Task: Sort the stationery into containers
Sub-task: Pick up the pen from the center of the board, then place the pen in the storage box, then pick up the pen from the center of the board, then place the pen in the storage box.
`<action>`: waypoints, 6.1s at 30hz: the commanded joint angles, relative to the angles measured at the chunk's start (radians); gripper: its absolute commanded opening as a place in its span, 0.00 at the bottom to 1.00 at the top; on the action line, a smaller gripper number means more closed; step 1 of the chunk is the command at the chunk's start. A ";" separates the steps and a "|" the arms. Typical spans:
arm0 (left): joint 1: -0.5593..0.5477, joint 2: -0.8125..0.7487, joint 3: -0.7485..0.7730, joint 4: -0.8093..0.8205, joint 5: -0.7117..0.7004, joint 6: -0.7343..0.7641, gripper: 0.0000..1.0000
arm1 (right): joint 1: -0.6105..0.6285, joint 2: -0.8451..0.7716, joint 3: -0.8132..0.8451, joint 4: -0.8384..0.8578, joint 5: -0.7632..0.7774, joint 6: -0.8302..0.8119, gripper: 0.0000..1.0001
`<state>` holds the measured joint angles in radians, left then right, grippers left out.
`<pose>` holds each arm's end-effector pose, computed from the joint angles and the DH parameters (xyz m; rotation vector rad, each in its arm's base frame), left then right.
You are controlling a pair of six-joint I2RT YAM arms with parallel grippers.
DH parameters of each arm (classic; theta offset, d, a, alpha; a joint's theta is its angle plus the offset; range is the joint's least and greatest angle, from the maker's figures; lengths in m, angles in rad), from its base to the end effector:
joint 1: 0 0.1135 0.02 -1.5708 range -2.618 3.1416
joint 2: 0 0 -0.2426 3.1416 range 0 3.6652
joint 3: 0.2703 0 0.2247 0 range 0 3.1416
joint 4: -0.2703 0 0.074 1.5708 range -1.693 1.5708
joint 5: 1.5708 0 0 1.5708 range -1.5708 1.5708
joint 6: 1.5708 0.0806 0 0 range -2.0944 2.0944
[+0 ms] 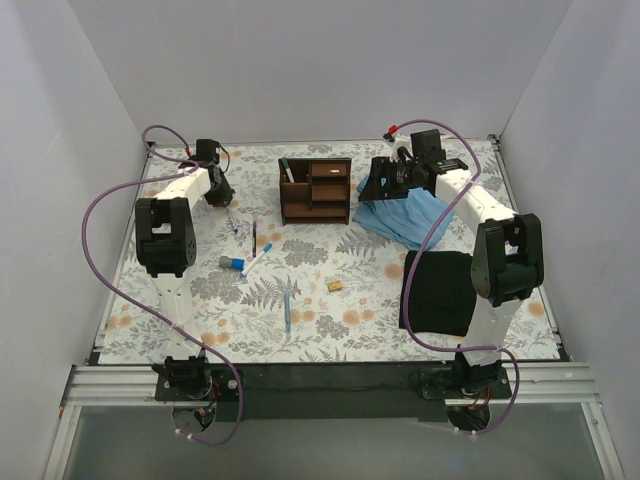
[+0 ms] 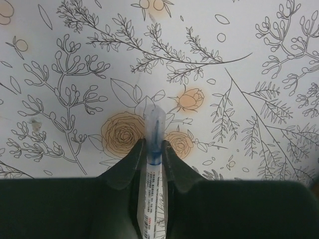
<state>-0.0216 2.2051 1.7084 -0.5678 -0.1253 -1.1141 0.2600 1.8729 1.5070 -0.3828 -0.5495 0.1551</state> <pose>0.4575 0.0002 0.1238 -1.4080 2.2334 -0.2277 0.3955 0.1488 0.2265 -0.4051 2.2952 0.8458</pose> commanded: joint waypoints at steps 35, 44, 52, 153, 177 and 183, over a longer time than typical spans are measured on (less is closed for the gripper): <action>-0.268 -0.314 -0.323 1.309 0.567 0.321 0.00 | 0.018 -0.288 -0.122 0.002 0.226 -0.264 0.69; -0.278 -0.226 -0.354 1.398 0.552 0.324 0.00 | 0.019 -0.247 -0.114 -0.008 0.217 -0.266 0.70; -0.276 -0.202 -0.371 1.421 0.513 0.312 0.22 | 0.031 -0.210 -0.082 -0.010 0.223 -0.266 0.69; -0.130 -0.406 0.024 -0.014 0.312 0.527 0.00 | 0.012 -0.198 -0.110 0.005 0.221 -0.275 0.68; -0.244 -0.435 -0.444 1.347 0.426 0.304 0.00 | 0.010 -0.216 -0.166 -0.027 0.255 -0.299 0.68; -0.251 -0.354 -0.414 1.372 0.424 0.298 0.00 | 0.010 -0.238 -0.209 -0.013 0.257 -0.299 0.68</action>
<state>-0.2661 1.8328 1.2339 0.7361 0.2981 -0.8154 0.2745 1.6894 1.3216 -0.4171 -0.2981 -0.1345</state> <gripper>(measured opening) 0.098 0.686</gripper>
